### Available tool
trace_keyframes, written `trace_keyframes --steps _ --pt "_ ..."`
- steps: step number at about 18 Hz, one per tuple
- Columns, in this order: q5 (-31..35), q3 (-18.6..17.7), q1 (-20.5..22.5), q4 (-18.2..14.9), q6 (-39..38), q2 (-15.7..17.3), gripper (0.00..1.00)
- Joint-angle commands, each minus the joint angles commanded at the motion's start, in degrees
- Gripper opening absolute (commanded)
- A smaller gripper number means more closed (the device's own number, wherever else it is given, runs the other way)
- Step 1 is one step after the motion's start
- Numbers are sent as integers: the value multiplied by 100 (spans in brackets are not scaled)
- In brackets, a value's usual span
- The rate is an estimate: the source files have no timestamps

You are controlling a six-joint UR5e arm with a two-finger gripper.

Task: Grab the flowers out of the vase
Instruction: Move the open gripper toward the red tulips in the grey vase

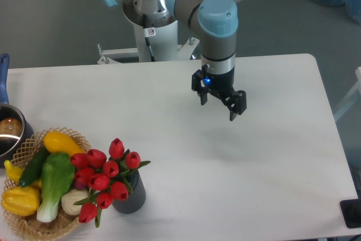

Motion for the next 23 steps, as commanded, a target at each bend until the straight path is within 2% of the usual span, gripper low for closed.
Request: trace_keyframes --steps 6,9,12,14,17,23 --pt "35 18 -53 0 -9 -9 100" --pt "-78 -9 -237 131 35 -114 100" --pt "-903 -26 -237 228 70 -149 100" --pt "-1220 -26 -185 412 132 -211 100" --pt "-1660 -35 -149 431 53 -176 100" --pt "-1696 0 -97 413 -26 0 100"
